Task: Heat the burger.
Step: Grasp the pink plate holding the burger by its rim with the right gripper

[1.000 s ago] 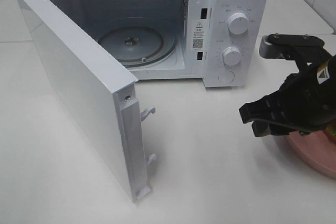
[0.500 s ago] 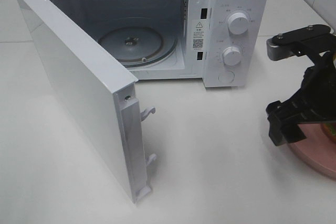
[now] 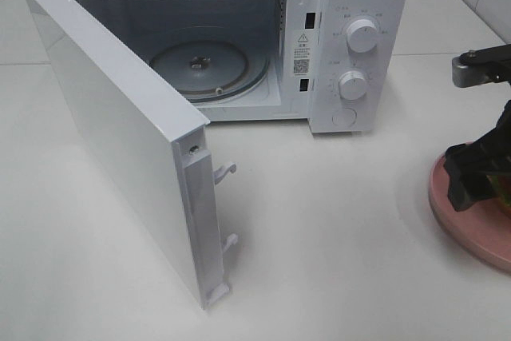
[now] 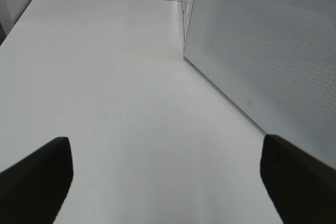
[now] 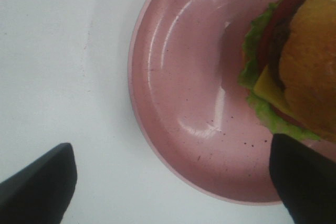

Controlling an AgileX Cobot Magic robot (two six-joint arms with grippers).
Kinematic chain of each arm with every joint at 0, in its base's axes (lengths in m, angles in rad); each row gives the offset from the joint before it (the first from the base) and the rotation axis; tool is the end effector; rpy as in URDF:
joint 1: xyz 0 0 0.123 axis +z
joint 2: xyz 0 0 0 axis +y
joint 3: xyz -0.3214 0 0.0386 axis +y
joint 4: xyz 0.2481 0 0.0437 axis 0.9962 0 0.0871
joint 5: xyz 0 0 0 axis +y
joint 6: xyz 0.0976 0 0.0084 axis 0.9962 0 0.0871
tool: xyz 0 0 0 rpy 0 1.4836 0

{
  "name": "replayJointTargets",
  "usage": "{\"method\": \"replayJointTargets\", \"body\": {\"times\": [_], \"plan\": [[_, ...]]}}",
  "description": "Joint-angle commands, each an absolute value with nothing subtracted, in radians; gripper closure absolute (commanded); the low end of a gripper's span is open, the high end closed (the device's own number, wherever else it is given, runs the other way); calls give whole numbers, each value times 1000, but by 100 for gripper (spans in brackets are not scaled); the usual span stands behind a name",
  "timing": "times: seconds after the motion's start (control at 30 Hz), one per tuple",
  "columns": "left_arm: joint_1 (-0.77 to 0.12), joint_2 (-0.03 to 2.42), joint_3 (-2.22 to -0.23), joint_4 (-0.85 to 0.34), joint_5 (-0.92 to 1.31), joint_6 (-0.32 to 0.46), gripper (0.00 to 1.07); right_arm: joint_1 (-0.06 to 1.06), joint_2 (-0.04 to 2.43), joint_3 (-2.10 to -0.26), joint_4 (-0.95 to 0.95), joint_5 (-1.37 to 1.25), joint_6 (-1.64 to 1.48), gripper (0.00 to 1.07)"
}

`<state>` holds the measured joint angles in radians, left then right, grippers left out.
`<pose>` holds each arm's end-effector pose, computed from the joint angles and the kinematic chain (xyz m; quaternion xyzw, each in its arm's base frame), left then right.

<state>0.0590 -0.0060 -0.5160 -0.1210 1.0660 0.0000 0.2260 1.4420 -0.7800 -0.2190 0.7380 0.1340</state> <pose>-0.0402 -0.0127 0.2784 -0.0218 0.8470 -0.0448 0.5292 0.2423 0.0410 0.2352 -0.1160 0.9815 -0.0591 0.1407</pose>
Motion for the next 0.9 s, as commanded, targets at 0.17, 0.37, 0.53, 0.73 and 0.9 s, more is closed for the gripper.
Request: {"method": "replayJointTargets", "body": {"times": [0.17, 0.37, 0.53, 0.73, 0.9], "plan": [[61, -11, -515, -125, 1067, 0, 18, 220, 1532, -786, -167, 662, 78, 16], [61, -11, -515, -125, 1067, 0, 18, 220, 1624, -786, -168, 593, 78, 18], [61, -11, -515, -125, 1067, 0, 18, 220, 1672, -786, -172, 556, 78, 19], [61, -11, -515, -125, 1067, 0, 18, 220, 1747, -786, -190, 497, 79, 22], [61, -11, -515, -125, 1067, 0, 18, 220, 1787, -786, -208, 463, 87, 24]]}}
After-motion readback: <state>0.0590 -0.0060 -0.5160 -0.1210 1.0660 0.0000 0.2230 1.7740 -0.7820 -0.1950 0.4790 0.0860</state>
